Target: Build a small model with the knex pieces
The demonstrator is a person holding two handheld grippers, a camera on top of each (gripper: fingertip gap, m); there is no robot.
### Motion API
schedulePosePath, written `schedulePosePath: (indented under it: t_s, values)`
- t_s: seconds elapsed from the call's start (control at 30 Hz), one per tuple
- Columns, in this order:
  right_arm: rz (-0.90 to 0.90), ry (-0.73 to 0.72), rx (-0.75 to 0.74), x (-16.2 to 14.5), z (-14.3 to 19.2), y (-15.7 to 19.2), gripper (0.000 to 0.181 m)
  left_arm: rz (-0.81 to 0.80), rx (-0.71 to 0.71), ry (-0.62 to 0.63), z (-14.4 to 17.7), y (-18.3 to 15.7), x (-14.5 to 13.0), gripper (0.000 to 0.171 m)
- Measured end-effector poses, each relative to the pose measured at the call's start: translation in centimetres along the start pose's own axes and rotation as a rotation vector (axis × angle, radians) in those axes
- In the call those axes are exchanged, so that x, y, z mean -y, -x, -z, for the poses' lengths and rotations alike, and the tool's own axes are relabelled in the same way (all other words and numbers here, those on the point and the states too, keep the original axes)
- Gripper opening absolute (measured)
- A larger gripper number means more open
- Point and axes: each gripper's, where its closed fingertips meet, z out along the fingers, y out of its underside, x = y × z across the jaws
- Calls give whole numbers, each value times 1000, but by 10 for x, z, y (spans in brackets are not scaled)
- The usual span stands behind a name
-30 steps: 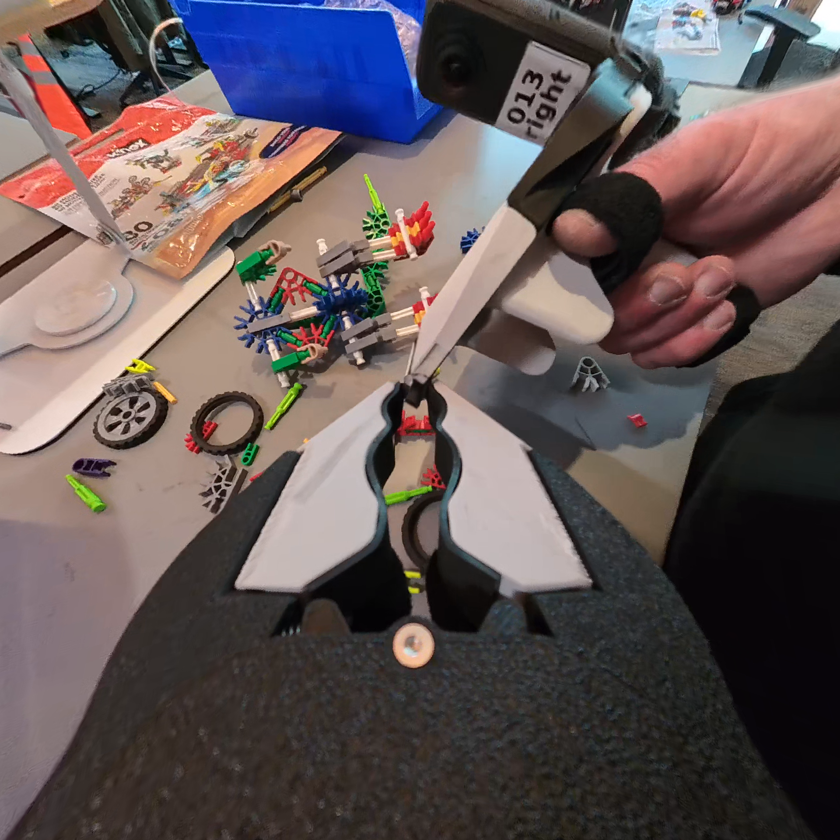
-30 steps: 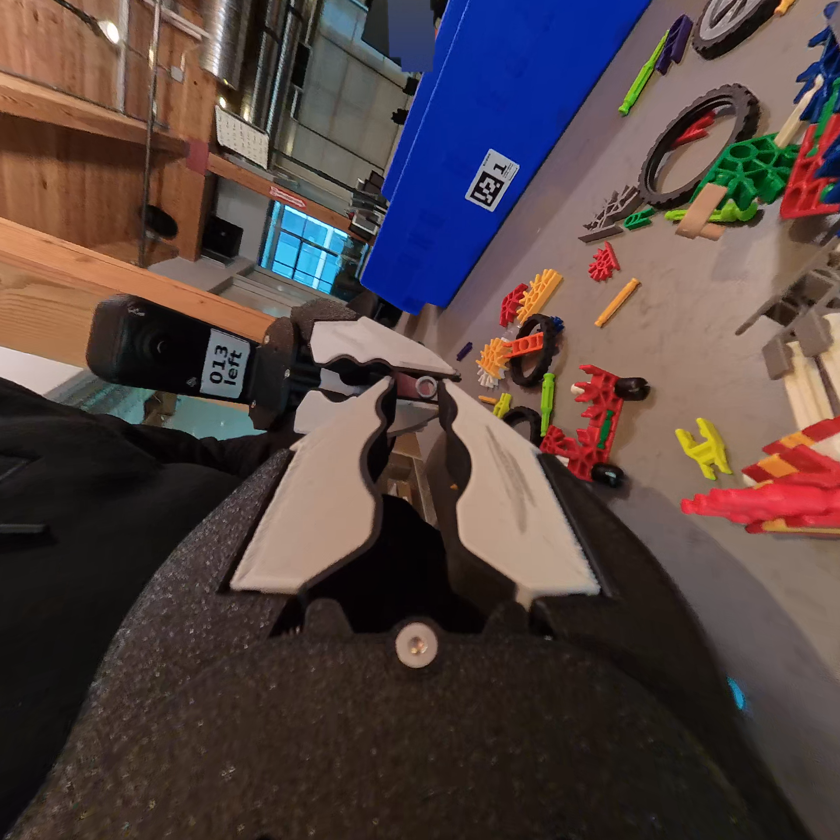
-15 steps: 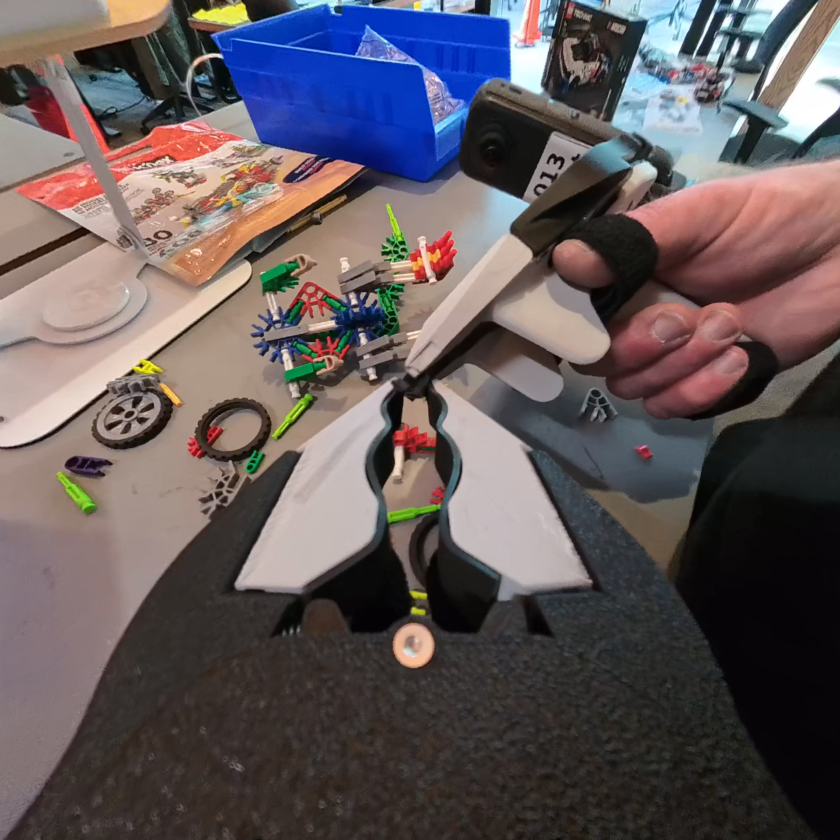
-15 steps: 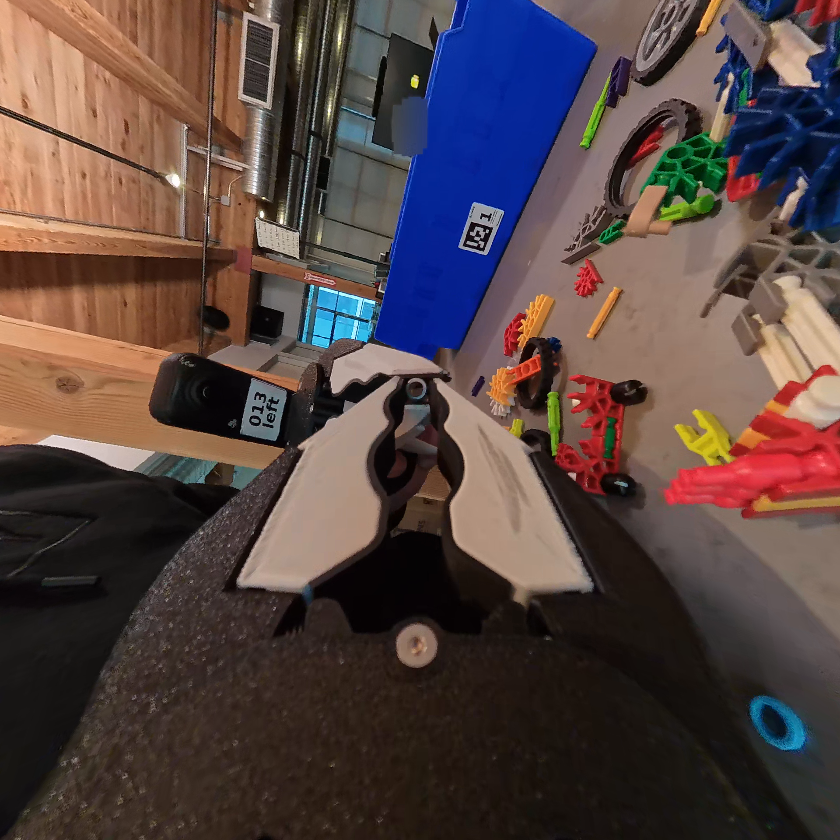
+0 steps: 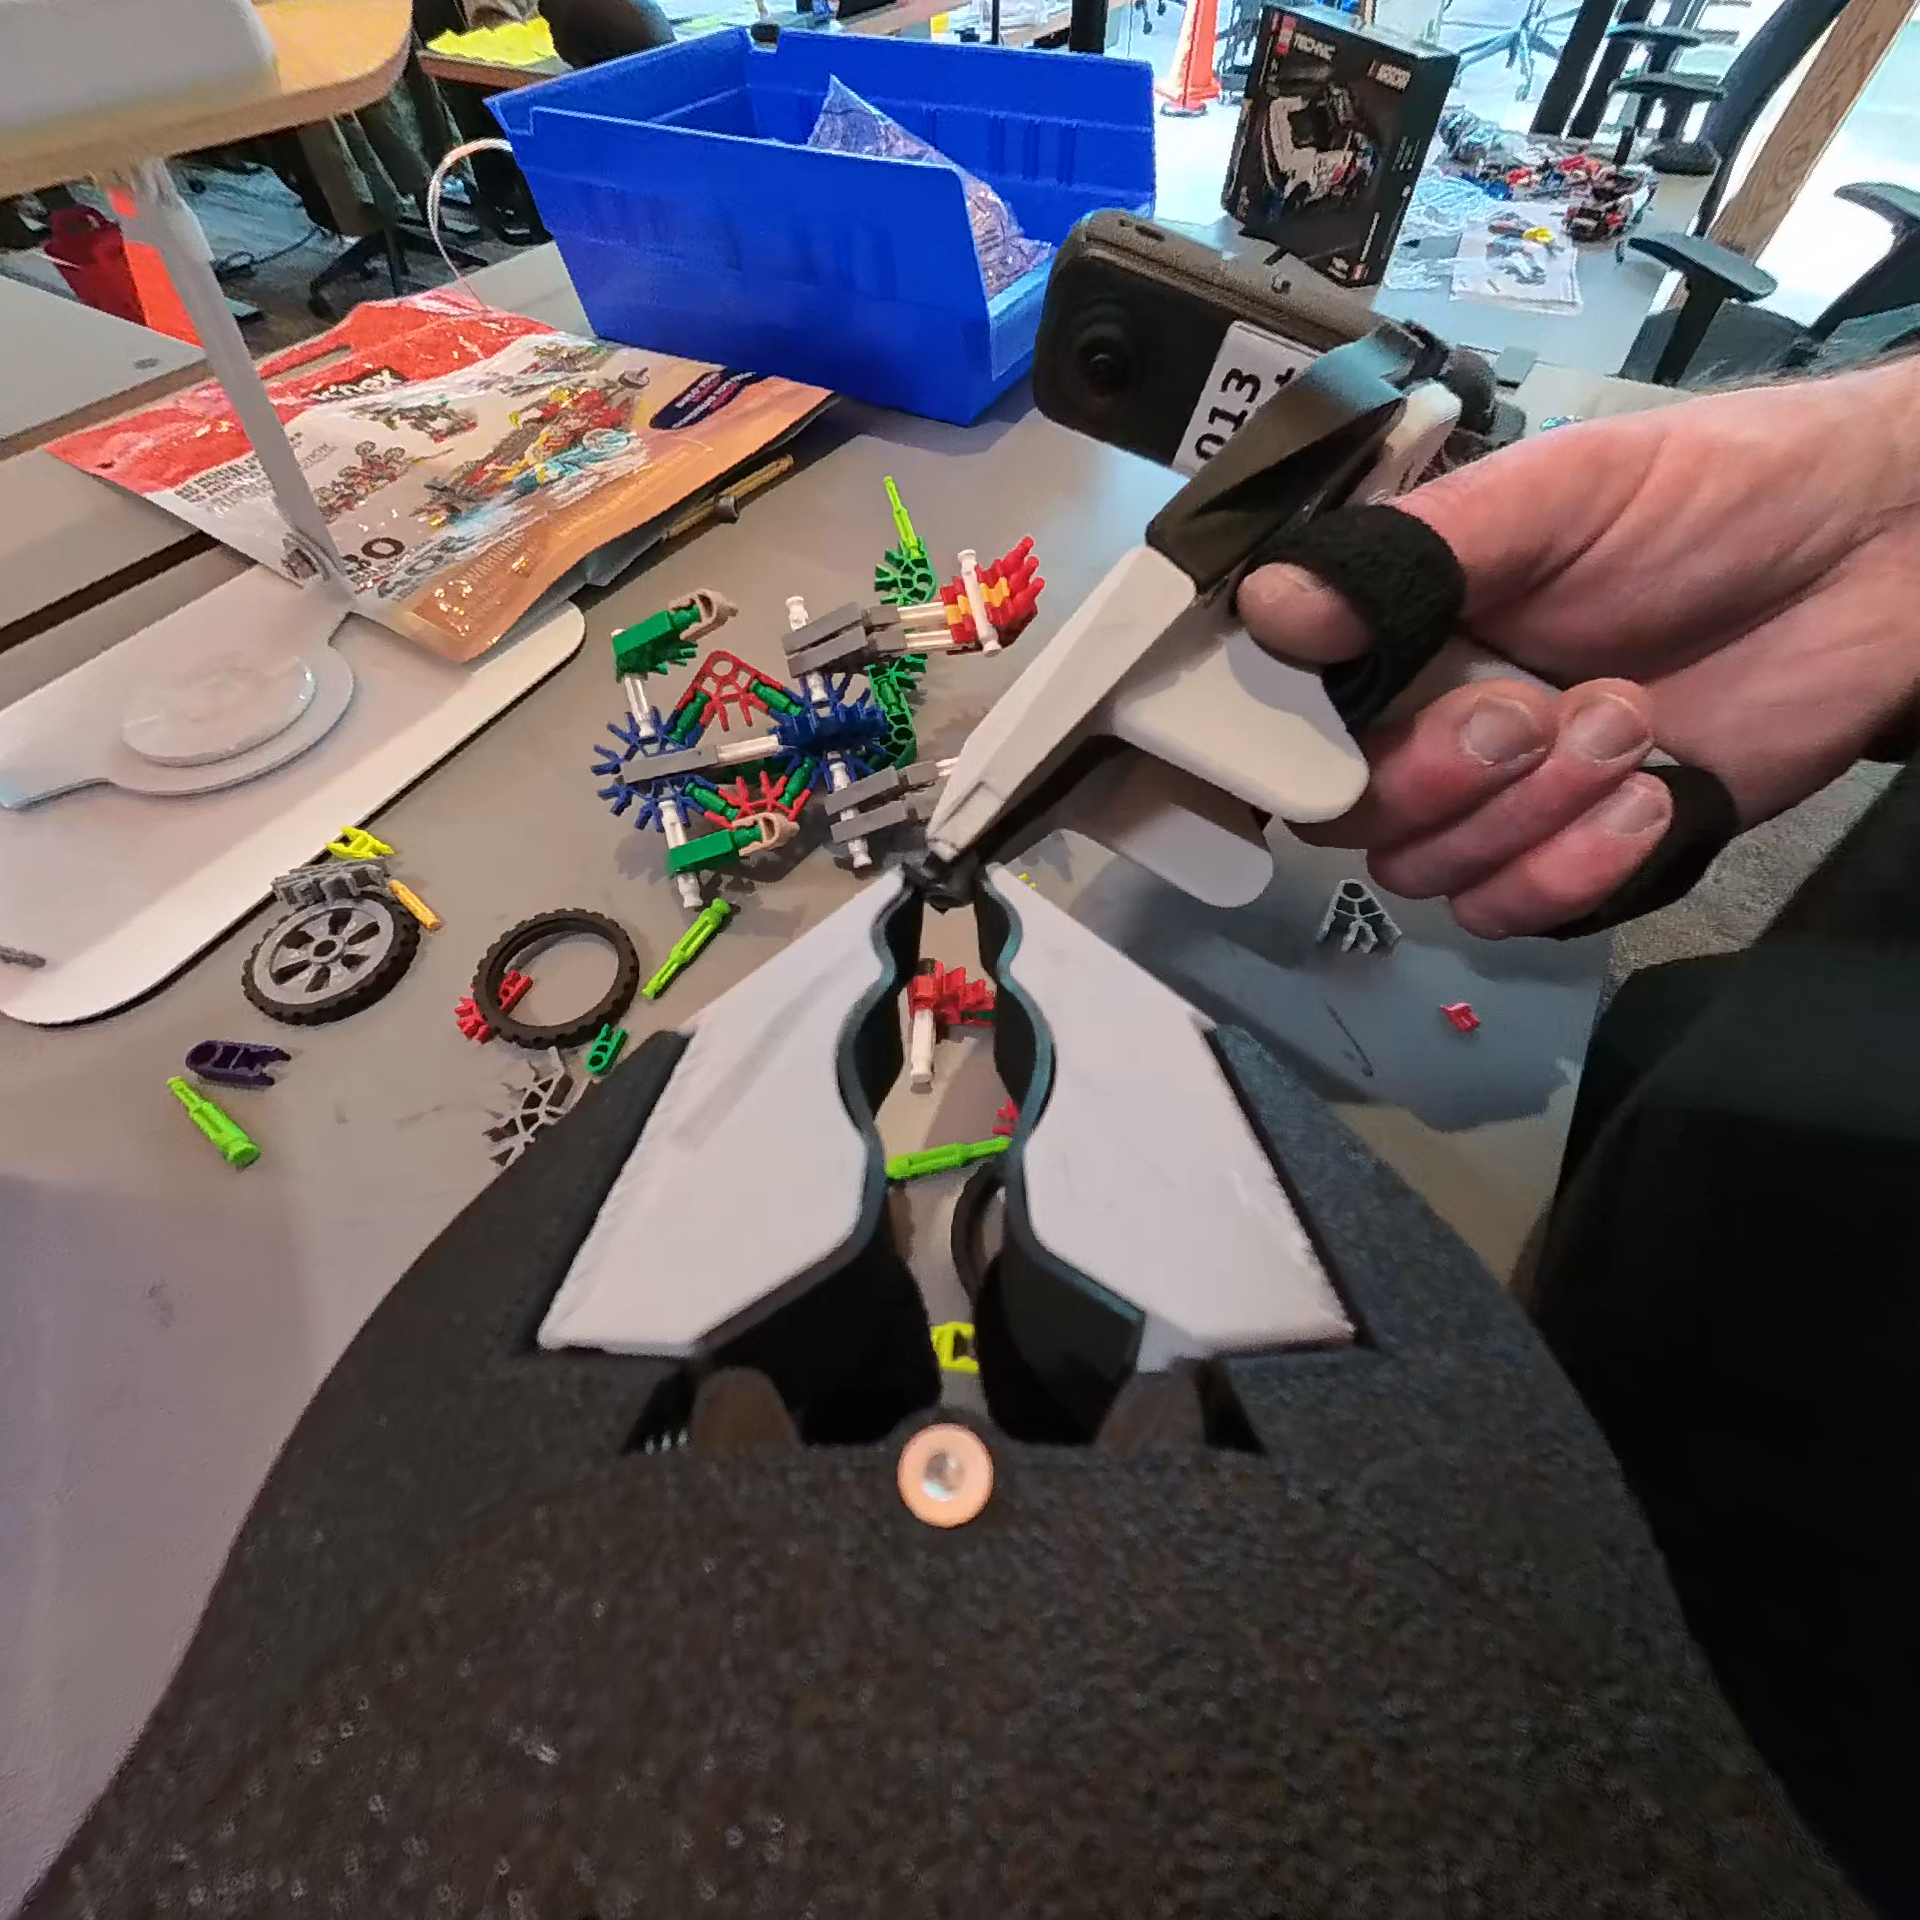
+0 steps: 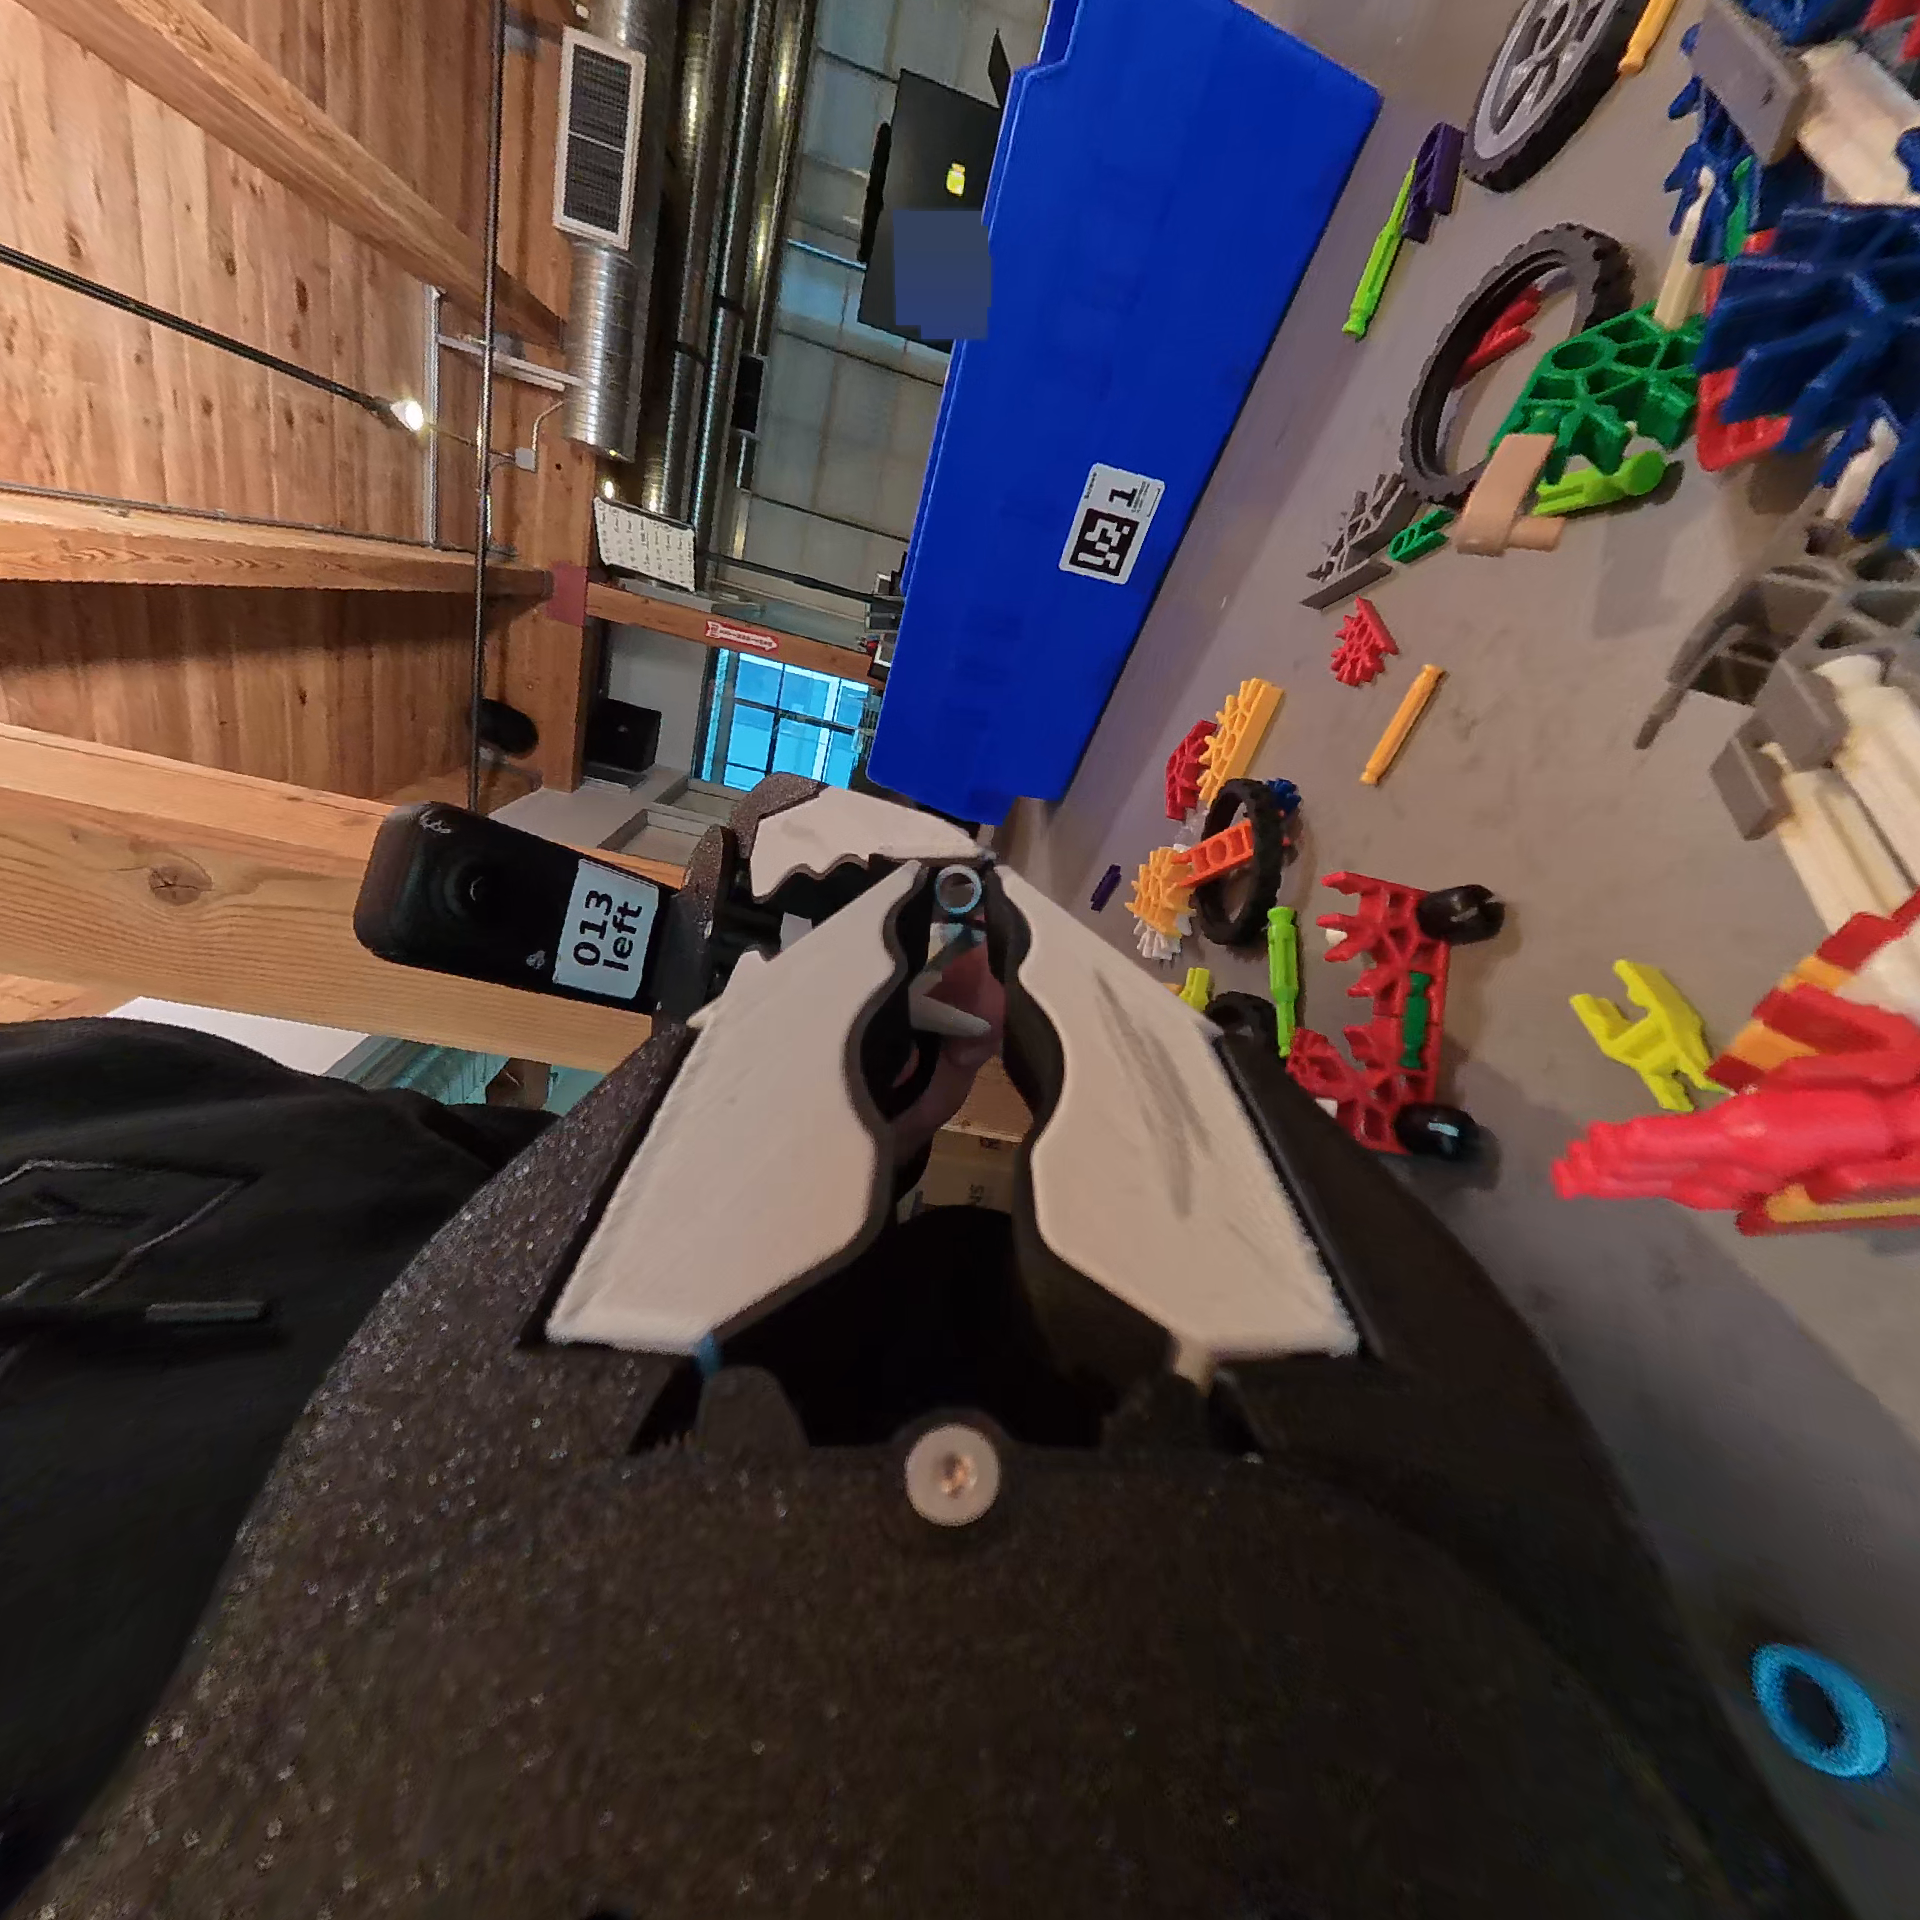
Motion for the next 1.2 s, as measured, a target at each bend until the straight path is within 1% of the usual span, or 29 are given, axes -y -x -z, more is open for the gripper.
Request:
schedulePosePath:
  t_s: [0.3, 0.4, 0.5, 0.6, 0.77, 0.8, 0.87, 1.07, 1.2]
  values:
    - [-14, -9, -5, 0, -4, 1, 10, -16, 8, 0, 4, 2, -1, 7]
    - [-7, -17, -19, 2, -4, 0, 14, -5, 12, -8, 7, 4, 0, 7]
    - [28, -13, -48, 2, -4, -1, 17, 4, 14, -12, 8, 6, 1, 7]
    - [116, -10, -125, 6, 4, -5, 24, 21, 21, -1, 10, 12, -2, 7]
    - [354, 22, -319, 13, 23, -19, 29, 33, -1, 129, 0, 17, -26, 7]
    - [409, 41, -374, 13, 27, -26, 31, 28, -17, 171, -3, 15, -33, 7]
    - [503, 85, -462, 12, 32, -37, 37, 14, -17, 215, -9, 13, -41, 7]
    - [636, 206, -558, 0, 27, -53, 43, 3, -33, 326, -21, 8, -58, 7]
    - [668, 245, -571, -3, 21, -60, 45, 10, -28, 373, -22, 9, -66, 7]
